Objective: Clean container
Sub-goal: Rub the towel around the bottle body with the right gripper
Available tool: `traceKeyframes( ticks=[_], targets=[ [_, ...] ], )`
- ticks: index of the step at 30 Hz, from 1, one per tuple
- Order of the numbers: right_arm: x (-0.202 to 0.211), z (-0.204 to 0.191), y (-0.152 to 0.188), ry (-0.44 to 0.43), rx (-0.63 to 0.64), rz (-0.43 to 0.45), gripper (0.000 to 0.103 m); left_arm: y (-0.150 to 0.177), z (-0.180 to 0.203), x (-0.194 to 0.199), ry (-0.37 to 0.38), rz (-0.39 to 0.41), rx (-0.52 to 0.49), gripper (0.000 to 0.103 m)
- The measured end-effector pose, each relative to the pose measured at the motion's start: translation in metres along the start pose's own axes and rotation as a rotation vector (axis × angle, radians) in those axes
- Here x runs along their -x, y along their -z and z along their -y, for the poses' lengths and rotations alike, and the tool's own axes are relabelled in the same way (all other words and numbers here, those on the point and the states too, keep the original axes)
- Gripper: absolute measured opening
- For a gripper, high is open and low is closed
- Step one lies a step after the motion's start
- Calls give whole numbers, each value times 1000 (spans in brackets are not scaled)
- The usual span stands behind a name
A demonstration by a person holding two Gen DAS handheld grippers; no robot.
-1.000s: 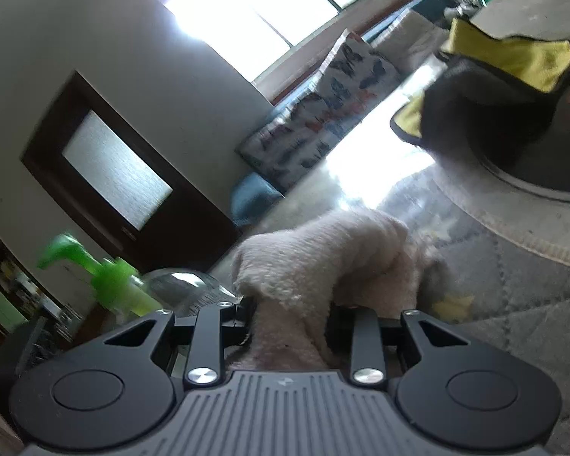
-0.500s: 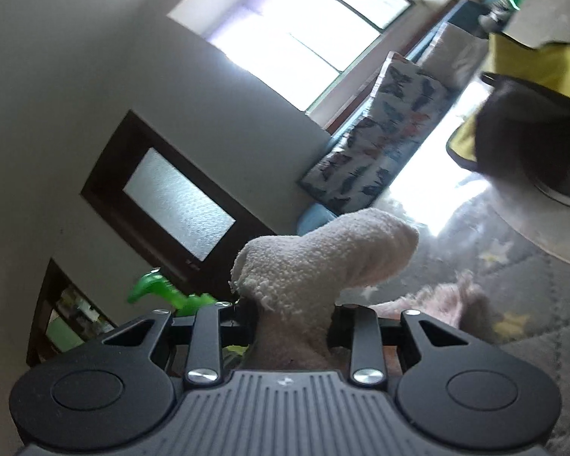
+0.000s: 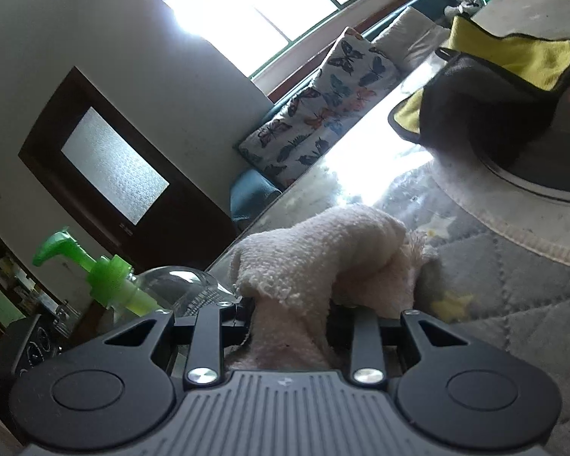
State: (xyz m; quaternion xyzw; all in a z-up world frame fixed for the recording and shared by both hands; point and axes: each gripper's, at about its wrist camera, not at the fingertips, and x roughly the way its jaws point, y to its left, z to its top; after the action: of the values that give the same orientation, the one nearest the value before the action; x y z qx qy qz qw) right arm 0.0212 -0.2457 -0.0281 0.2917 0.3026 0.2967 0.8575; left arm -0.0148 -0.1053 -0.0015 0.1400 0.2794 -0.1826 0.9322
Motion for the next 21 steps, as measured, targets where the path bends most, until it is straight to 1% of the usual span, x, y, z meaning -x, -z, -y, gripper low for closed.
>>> traceKeyframes(
  ticks=[2, 5, 9, 10, 12, 17, 21],
  targets=[
    [0, 0, 0, -2, -3, -1, 30, 0, 3, 2, -11, 0, 2, 93],
    [0, 1, -1, -4, -8, 0, 30, 0, 2, 2, -23, -15, 42, 93],
    [-2, 2, -4, -5, -12, 4, 30, -1, 16, 6, -110, -3, 12, 93],
    [-2, 2, -4, -4, -13, 5, 30, -1, 18, 6, -129, -5, 17, 93],
    [-3, 3, -5, 0, -19, 9, 30, -3, 21, 6, -161, -15, 52, 93],
    [3, 7, -7, 10, -40, 31, 30, -5, 23, 11, -224, -4, 148, 92],
    [4, 9, -8, 7, -48, 30, 30, -3, 24, 11, -242, -6, 151, 92]
  ],
)
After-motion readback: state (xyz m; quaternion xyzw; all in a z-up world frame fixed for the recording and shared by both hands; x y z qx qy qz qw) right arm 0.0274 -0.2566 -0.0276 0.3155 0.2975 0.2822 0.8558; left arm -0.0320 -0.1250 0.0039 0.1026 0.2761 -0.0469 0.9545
